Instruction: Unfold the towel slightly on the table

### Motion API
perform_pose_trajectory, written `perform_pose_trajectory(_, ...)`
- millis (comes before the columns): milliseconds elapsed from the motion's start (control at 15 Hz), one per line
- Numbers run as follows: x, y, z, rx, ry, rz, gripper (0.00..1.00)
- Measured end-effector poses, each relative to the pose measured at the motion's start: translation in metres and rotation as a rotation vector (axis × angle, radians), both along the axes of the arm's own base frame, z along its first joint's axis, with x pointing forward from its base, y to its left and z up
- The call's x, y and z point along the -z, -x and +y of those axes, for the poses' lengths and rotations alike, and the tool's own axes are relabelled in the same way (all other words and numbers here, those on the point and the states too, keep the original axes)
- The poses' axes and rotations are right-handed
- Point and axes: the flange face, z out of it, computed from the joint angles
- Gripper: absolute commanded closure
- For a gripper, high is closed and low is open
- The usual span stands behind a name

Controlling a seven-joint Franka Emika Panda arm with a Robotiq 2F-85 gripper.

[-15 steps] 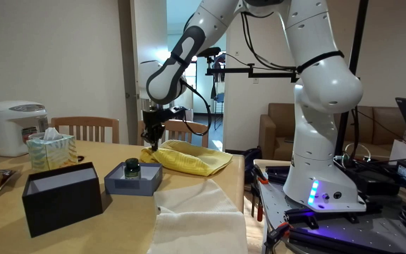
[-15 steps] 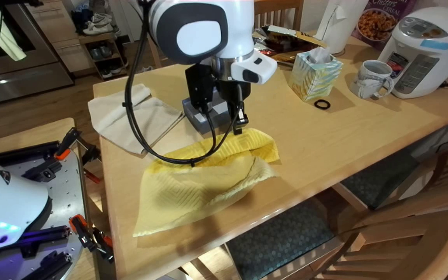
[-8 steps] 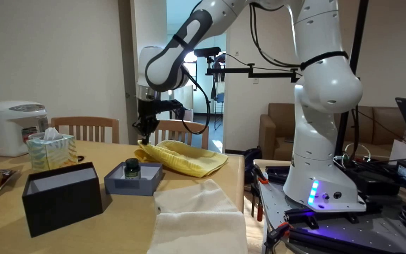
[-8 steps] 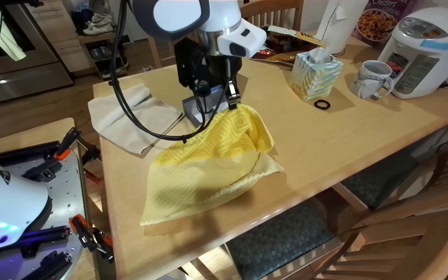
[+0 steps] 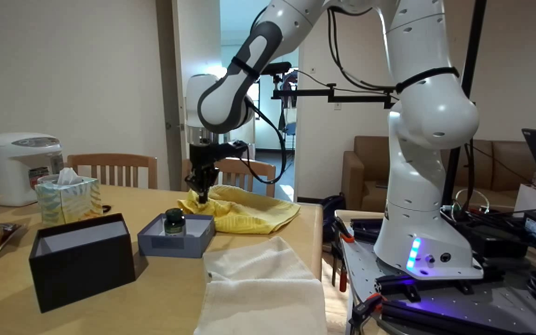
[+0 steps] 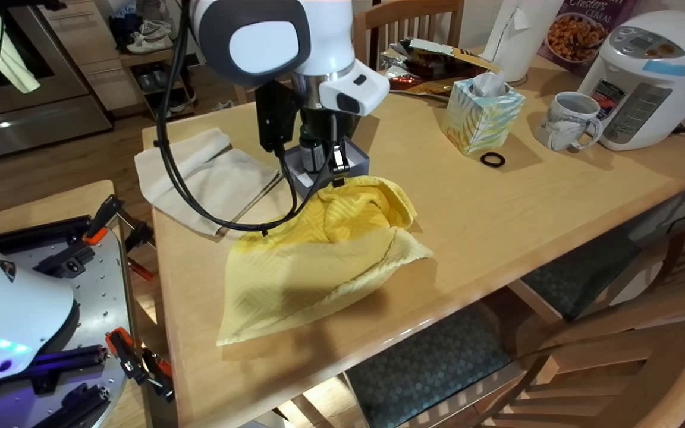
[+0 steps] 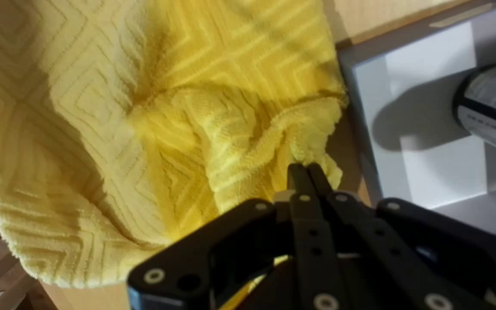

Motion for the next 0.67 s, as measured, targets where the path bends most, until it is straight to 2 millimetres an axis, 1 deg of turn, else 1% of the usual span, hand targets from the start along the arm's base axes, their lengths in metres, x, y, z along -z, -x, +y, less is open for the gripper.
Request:
perform_pose_trajectory(200,0.019,0.005,0.000,0.001,0.017,0.050,0.53)
perform_pose_trajectory(333,0.027,0.007,0.002,0.000,0.017,0.073,0.42)
perform_pose_trajectory(400,0.030,0.008,0.002,0.000,0.017,0.082,0.34)
perform_pose_trajectory(667,0.033,0.010,0.003,0.002,0.011,0.105,0.10)
